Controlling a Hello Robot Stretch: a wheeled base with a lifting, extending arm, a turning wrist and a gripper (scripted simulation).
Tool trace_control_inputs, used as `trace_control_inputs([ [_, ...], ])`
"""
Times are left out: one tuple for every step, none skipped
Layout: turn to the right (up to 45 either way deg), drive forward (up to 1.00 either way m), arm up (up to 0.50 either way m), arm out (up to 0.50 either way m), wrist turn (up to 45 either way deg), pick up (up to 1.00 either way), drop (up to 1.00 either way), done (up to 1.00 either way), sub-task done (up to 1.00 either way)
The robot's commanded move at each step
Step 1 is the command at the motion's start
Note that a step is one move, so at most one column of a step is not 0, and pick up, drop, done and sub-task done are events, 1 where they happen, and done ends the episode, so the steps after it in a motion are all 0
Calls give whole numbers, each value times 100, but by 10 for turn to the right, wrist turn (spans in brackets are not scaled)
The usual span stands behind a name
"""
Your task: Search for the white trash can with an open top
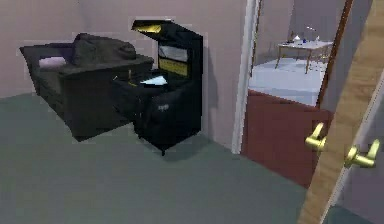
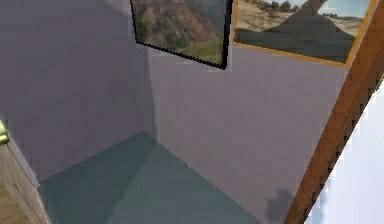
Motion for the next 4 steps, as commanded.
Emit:
trace_control_inputs([
  [0,50,0,0,0,0,0,0,0],
  [150,0,0,0,0,0,0,0,0],
  [0,45,0,0,0,0,0,0,0],
  [180,0,0,0,0,0,0,0,0],
])
